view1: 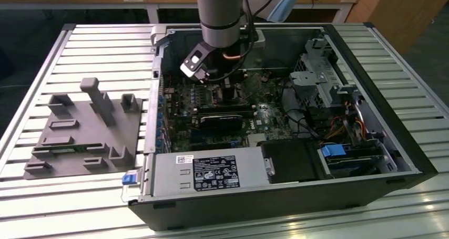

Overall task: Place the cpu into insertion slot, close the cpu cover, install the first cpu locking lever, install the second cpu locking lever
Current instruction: 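Place the cpu into insertion slot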

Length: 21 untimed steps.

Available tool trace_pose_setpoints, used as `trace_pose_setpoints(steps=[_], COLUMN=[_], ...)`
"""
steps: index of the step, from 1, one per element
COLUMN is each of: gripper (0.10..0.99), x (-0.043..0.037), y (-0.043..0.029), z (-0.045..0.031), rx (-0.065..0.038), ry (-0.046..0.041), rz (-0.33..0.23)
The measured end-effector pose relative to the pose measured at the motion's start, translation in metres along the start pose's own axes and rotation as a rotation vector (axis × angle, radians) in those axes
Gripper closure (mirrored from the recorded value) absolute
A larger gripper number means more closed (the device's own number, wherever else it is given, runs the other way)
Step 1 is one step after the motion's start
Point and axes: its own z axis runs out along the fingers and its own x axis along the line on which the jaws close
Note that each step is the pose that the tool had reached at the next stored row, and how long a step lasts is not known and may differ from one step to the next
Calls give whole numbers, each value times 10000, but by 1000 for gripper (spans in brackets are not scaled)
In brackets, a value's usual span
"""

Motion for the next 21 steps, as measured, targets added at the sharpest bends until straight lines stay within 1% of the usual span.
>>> trace_pose_setpoints(steps=[7, 19, 21], gripper=[549, 549, 537], x=[9, 9, 9], y=[-8, -5, -5], z=[31, 33, 34], rx=[-1, 0, 0], ry=[0, 0, 0], rz=[0, 0, 0])
